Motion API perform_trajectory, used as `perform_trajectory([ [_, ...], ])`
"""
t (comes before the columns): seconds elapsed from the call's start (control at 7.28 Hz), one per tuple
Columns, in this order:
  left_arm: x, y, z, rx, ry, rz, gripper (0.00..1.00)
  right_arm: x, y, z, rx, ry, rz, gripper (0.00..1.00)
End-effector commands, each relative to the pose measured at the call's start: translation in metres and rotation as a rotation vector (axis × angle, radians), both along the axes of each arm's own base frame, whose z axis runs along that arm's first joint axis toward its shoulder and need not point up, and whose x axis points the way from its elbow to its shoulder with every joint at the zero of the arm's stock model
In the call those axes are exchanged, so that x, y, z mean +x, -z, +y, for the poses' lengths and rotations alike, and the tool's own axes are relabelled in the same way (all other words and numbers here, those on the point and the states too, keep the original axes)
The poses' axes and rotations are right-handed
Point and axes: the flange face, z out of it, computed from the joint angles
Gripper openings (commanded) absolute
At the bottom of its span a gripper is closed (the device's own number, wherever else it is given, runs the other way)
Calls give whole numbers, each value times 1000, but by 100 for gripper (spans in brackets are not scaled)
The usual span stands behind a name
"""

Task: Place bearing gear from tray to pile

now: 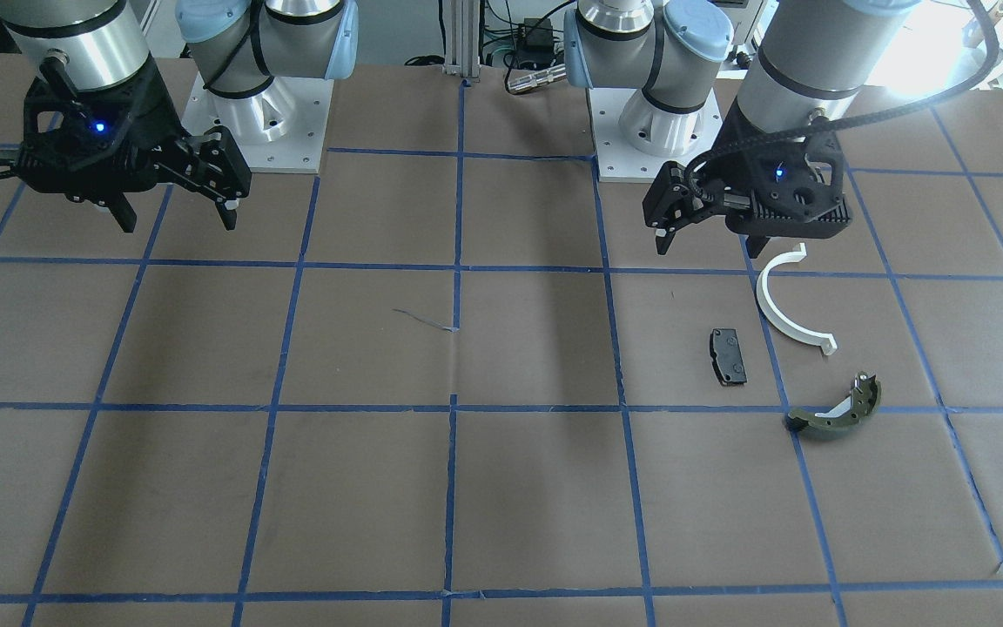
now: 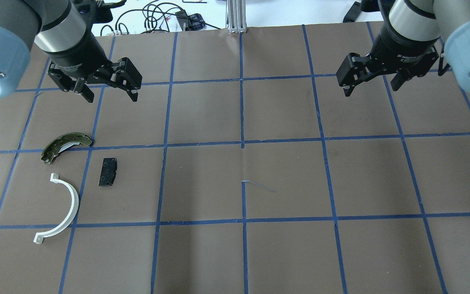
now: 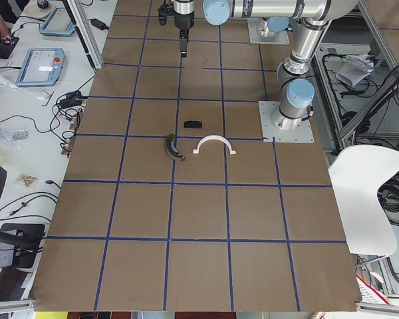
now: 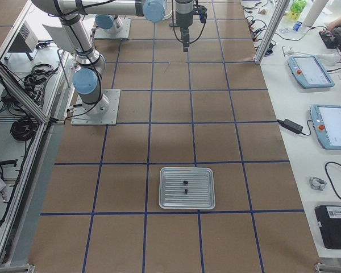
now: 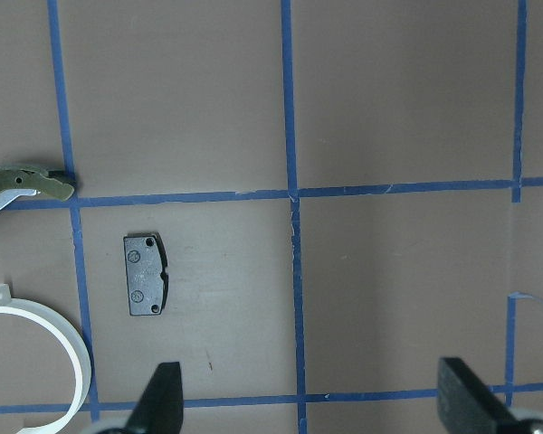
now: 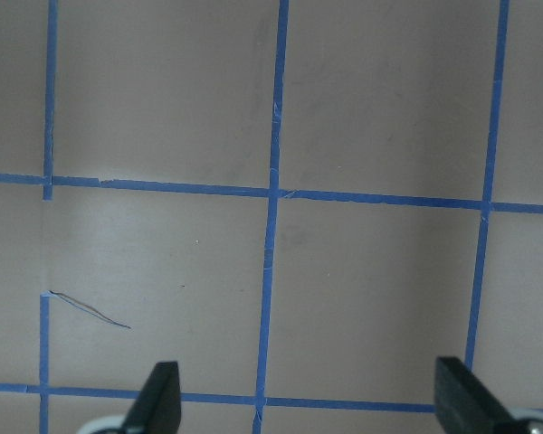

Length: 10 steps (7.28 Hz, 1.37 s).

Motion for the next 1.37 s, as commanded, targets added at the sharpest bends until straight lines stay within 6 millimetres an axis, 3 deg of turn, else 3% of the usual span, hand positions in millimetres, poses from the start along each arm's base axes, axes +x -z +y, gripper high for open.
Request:
perform_trajectory([
  [0.0,0,0,0,-1,0,0,100,1,-2,-2,-6,1,-8,100],
  [1.24,0,-1,0,-2,0,2,100,-2,3,-1,20,20,-17,100],
])
